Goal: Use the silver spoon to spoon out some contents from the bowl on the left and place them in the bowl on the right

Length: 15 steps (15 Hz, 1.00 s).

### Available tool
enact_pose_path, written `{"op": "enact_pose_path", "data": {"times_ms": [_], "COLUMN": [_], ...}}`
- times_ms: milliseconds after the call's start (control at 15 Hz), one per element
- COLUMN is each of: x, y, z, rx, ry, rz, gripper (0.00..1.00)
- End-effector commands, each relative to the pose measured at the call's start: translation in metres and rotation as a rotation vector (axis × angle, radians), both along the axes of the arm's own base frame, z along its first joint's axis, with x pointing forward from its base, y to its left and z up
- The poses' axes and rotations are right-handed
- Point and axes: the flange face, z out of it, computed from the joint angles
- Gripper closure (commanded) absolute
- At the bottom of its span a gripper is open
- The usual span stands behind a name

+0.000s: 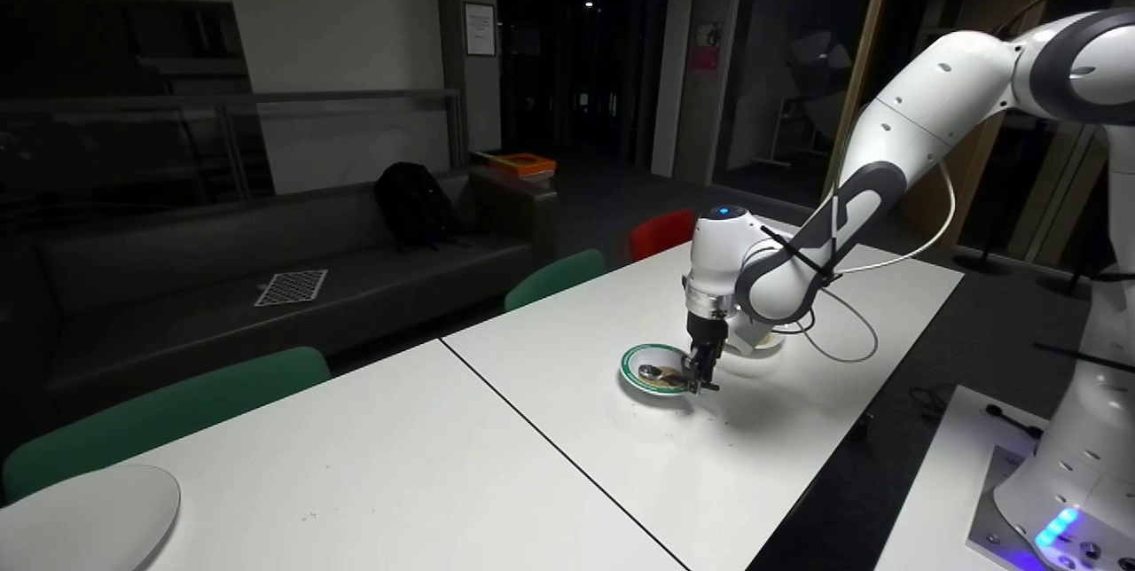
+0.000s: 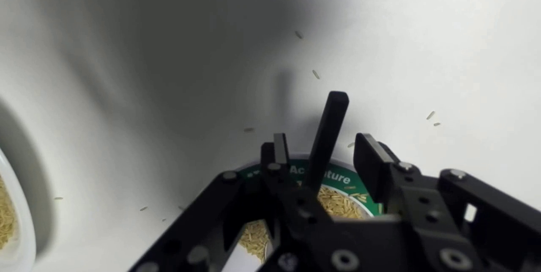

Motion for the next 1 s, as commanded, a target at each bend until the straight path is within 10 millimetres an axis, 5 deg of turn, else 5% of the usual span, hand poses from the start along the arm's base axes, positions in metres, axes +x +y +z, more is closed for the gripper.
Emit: {"op": "enact_pose_path", "data": {"times_ms": [0, 200, 933], "x": [0.003, 0.003, 0.005], "y": [0.0, -0.001, 0.0], "z": [0.001, -0.001, 0.013], "rx": [-0.019, -0.025, -0.031], "ry": [-0.015, -0.011, -0.023], "rz": [-0.01, -0.01, 0.0], "gripper": [0.83, 1.0, 0.97]}}
